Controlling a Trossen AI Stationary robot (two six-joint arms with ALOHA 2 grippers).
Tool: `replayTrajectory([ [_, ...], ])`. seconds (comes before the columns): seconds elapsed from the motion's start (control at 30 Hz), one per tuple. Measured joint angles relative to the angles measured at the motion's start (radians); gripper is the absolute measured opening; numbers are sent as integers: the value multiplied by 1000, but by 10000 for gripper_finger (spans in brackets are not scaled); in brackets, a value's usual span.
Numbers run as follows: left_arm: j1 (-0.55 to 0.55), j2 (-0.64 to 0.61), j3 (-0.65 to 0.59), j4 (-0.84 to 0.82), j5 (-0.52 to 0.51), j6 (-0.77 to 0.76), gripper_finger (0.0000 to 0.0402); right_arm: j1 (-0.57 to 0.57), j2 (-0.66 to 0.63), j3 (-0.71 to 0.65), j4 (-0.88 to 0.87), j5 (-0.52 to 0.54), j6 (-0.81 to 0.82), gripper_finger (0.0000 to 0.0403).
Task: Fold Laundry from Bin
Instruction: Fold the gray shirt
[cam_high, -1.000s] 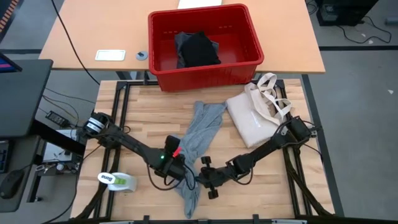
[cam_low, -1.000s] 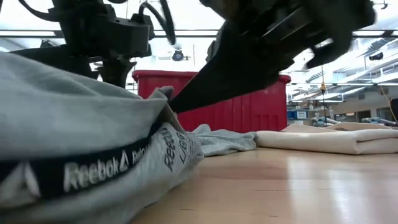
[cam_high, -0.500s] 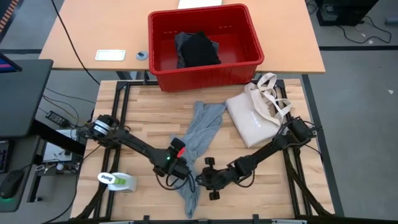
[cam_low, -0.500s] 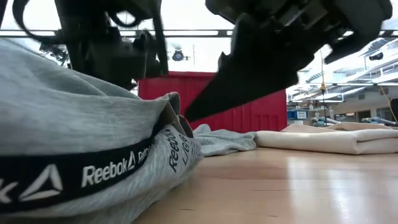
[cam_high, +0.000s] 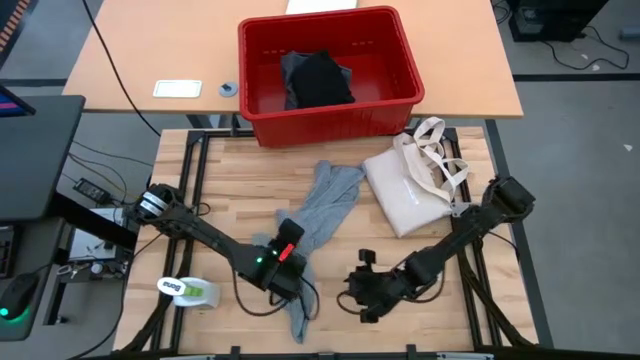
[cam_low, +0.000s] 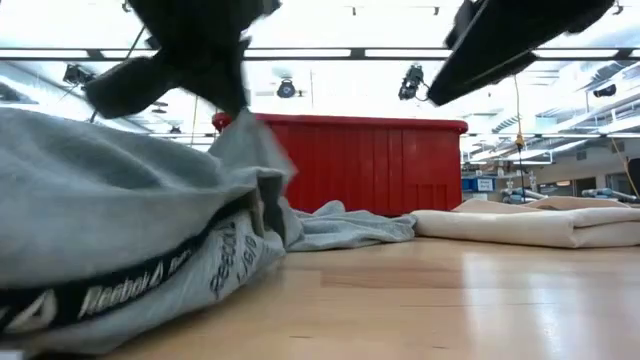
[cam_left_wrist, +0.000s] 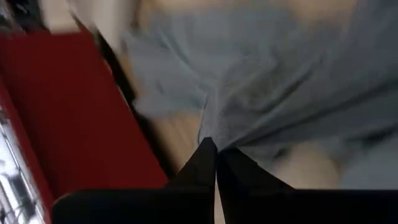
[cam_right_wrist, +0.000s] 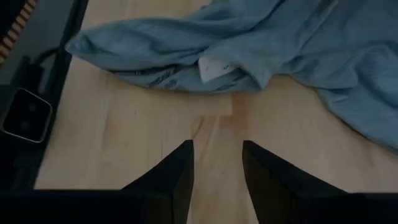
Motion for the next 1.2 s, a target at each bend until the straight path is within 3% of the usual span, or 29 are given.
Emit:
replayTrajectory([
  [0.1,-8,0,-1,228,67,144,12,43,-39,0,-65,43,73,145],
  [0.33,55,32,-2,833,416,415,12,185,-125,0,-249,222,263,145],
  [0.47,135,79,-1,1179,629,388,12,237,-131,0,-302,319,307,145],
  [0.53,169,103,-1,1256,722,304,16,249,-128,0,-307,324,336,145],
  [0.67,194,113,-1,1203,828,196,61,265,-117,0,-356,298,410,145],
  [0.97,114,98,-2,926,831,213,237,286,-117,-27,-461,264,606,145],
  [1.07,92,88,-2,865,811,187,260,285,-117,-53,-400,263,584,145],
  [1.2,69,62,-1,783,772,126,264,263,-117,-128,-210,262,384,147],
])
